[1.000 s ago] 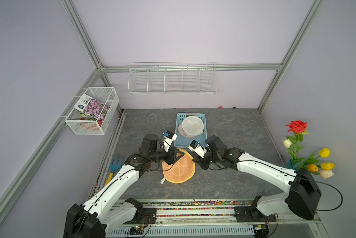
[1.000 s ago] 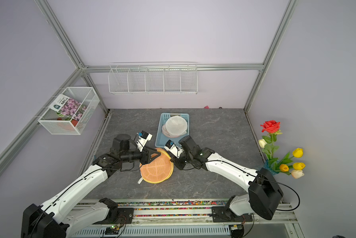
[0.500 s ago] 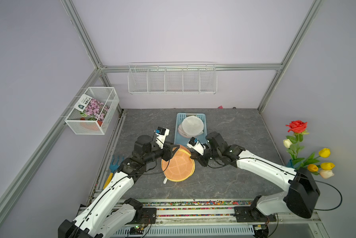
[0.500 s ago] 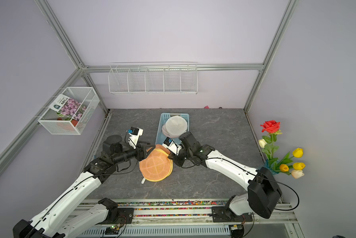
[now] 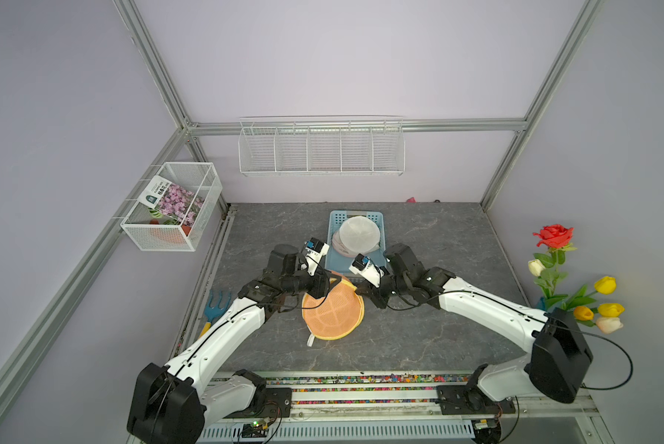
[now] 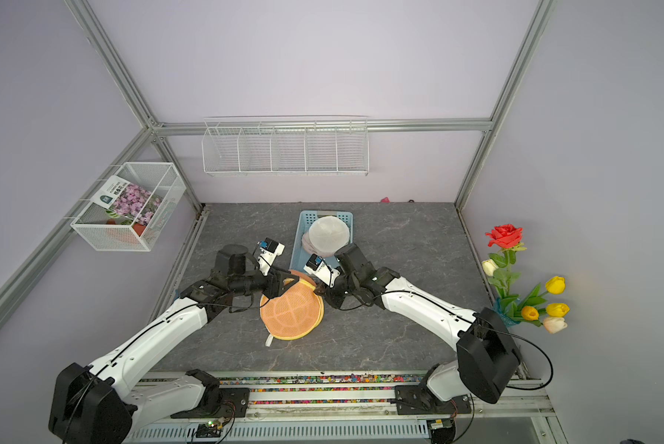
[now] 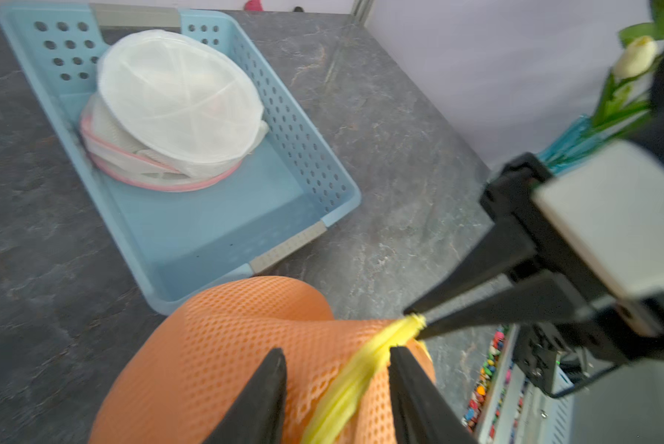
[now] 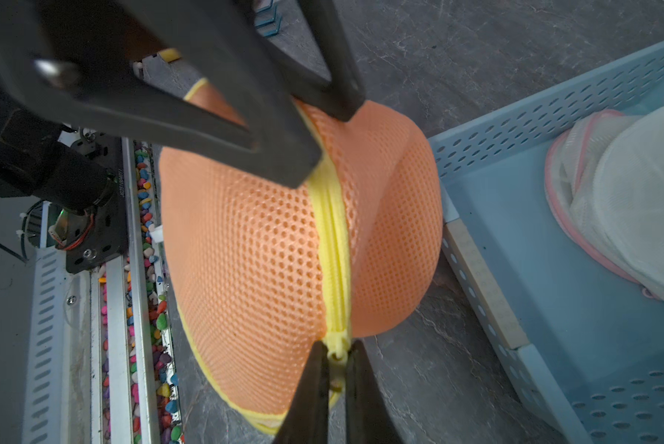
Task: Turn the laundry bag inside out
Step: Zip the zipper on the laundry bag.
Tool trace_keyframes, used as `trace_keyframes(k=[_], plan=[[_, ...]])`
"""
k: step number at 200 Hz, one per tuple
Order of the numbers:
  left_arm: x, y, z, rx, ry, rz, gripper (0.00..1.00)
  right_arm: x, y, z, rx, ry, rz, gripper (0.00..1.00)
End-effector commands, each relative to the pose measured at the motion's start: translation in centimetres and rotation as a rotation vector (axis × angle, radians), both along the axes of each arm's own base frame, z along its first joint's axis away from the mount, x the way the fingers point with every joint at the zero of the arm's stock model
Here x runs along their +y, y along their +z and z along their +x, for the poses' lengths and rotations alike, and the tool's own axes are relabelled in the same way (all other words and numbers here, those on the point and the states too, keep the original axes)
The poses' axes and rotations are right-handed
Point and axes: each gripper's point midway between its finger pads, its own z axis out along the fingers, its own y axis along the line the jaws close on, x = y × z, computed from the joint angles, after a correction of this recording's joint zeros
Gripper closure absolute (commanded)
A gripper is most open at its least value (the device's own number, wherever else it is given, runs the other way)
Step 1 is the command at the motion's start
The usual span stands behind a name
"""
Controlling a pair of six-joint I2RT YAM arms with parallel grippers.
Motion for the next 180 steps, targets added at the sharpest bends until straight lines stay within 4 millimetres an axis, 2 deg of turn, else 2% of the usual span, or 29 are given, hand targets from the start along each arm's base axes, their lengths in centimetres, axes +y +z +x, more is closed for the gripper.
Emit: trace_keyframes(k=[1,25,42,98,120,139,153,180], plan=[[-1.2,0.8,-3.5,0.040,-0.172,-0.088,0.54,0.6,1.3,0.9,-0.029,0.011,0.046,1.00],[-1.2,-2.0,-4.3,0.091,-0.164,-0.013,0.56,0.8,1.6,1.3,-0.037,0.008,0.052,1.00],[-1.0,-2.5,-4.0,0.100,-0.139,-0.002,0.58,1.0,1.9,1.4,-0.035,0.009,0.062,1.00],[-1.1,-1.5,-2.6,0.091,-0.096,0.021,0.63,1.4,2.9,0.2,-0.003,0.056,0.110,1.00],[-0.9,1.0,-2.4,0.023,-0.058,-0.017,0.60,1.3,2.6,0.0,-0.002,0.051,0.108,1.00],[-0.7,2.5,-2.6,-0.119,-0.014,0.067,0.57,1.3,2.2,0.0,0.012,0.051,0.107,1.00],[-0.9,2.1,-3.2,-0.197,-0.024,0.147,0.55,1.4,2.1,0.0,0.016,0.052,0.112,1.00],[-0.4,-0.1,-2.9,-0.157,-0.007,0.239,0.55,1.7,2.4,0.1,0.018,0.053,0.119,1.00]])
